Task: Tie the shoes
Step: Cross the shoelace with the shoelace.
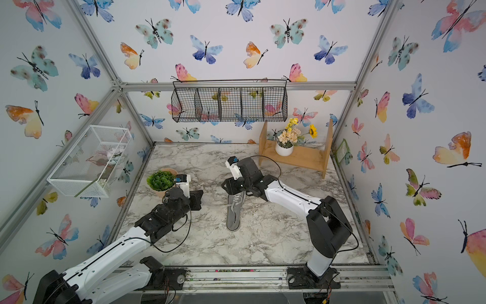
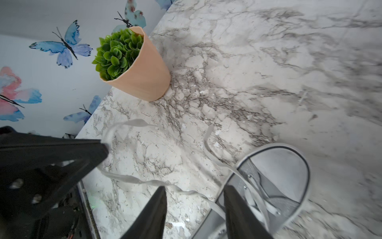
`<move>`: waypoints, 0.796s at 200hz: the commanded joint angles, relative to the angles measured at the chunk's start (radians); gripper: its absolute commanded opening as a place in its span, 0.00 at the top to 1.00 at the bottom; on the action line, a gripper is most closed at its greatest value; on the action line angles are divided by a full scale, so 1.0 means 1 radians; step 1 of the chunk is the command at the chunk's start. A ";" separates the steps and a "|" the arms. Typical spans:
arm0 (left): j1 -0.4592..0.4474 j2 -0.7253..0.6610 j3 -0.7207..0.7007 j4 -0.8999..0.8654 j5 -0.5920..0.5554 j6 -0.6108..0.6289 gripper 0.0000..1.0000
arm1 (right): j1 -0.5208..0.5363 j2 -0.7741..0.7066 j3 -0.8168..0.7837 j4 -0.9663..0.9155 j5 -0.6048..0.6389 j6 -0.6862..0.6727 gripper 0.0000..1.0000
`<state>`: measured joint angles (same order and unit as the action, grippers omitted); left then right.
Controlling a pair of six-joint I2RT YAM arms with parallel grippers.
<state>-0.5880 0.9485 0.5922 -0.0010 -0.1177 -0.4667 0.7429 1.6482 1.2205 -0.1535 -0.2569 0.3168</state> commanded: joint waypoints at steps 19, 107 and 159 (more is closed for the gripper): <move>-0.057 0.039 0.188 0.091 0.053 0.073 1.00 | -0.094 -0.144 -0.118 -0.064 0.205 -0.048 0.50; -0.193 0.443 0.461 0.074 0.161 0.236 1.00 | -0.197 -0.260 -0.318 -0.010 0.279 -0.010 0.47; -0.235 0.688 0.622 -0.030 0.232 0.322 1.00 | -0.250 -0.343 -0.421 -0.006 0.338 0.010 0.47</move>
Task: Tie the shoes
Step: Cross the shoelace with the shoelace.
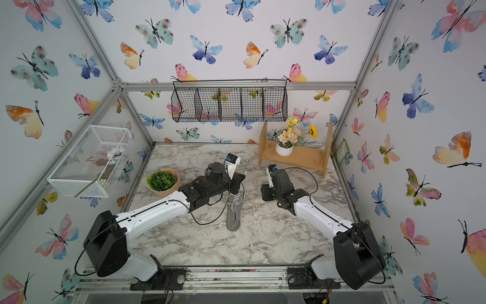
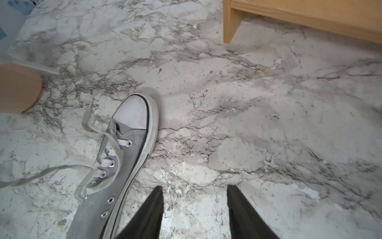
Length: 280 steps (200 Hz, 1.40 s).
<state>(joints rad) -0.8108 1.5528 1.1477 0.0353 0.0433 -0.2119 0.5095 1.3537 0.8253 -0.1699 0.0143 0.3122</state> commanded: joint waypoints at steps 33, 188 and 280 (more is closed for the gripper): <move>-0.016 0.262 0.192 -0.127 0.141 0.093 1.00 | -0.036 -0.079 -0.063 0.016 0.113 0.019 0.47; 0.090 0.375 0.317 -0.256 0.223 0.106 0.40 | -0.042 -0.116 -0.146 0.070 -0.108 -0.005 0.46; 0.278 0.003 -0.116 -0.227 0.155 0.044 0.27 | -0.021 0.199 -0.043 0.174 -0.286 -0.074 0.43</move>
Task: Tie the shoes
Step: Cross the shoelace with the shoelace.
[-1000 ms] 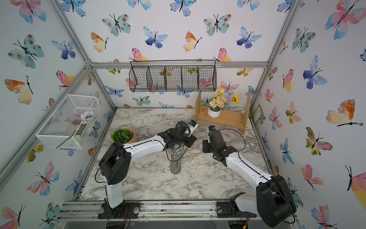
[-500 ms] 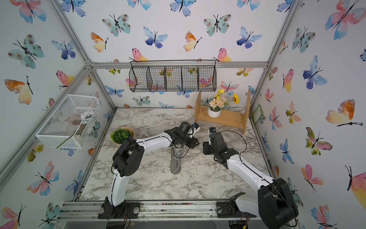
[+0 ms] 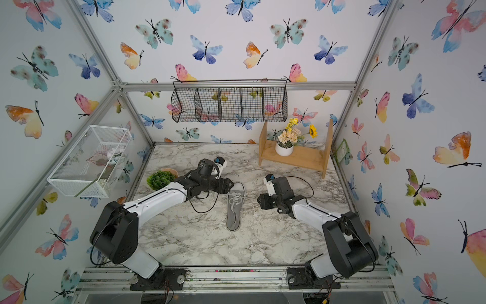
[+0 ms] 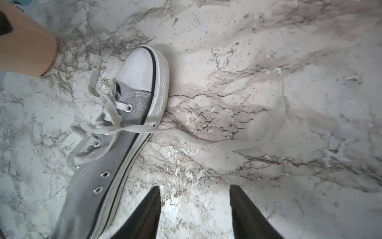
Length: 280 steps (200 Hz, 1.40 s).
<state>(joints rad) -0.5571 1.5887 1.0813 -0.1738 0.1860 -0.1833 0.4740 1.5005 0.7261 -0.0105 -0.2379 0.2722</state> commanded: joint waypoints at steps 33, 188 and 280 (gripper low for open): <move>0.021 -0.030 -0.094 -0.007 0.123 0.030 0.27 | 0.023 0.094 0.067 0.029 -0.045 -0.021 0.45; -0.020 0.140 -0.059 0.048 0.144 0.003 0.65 | 0.025 0.102 0.068 0.031 -0.035 0.002 0.47; 0.010 0.134 -0.098 0.076 0.023 -0.073 0.82 | 0.025 0.101 0.072 0.030 -0.035 -0.015 0.47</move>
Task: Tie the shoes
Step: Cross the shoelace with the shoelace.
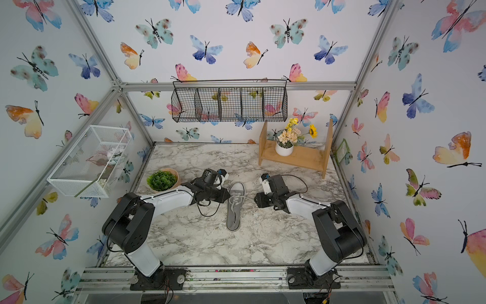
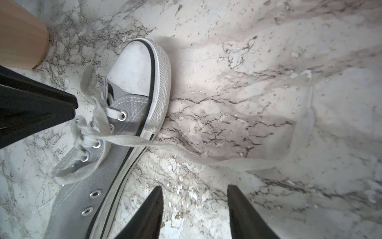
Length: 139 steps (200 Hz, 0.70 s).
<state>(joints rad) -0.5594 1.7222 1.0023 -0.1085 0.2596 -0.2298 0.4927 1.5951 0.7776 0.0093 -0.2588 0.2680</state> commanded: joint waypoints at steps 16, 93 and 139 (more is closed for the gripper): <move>0.013 -0.007 -0.029 0.010 -0.050 -0.028 0.80 | 0.006 -0.004 0.019 0.031 -0.052 -0.027 0.47; 0.013 -0.091 -0.074 0.013 -0.097 -0.042 0.64 | 0.041 0.045 0.101 0.107 -0.226 -0.134 0.45; 0.013 -0.112 -0.085 0.012 -0.106 -0.040 0.60 | 0.063 0.153 0.188 0.052 -0.263 -0.183 0.46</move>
<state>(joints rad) -0.5472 1.6428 0.9314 -0.0940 0.1856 -0.2718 0.5442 1.6943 0.9237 0.0975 -0.4702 0.1345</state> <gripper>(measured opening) 0.397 0.545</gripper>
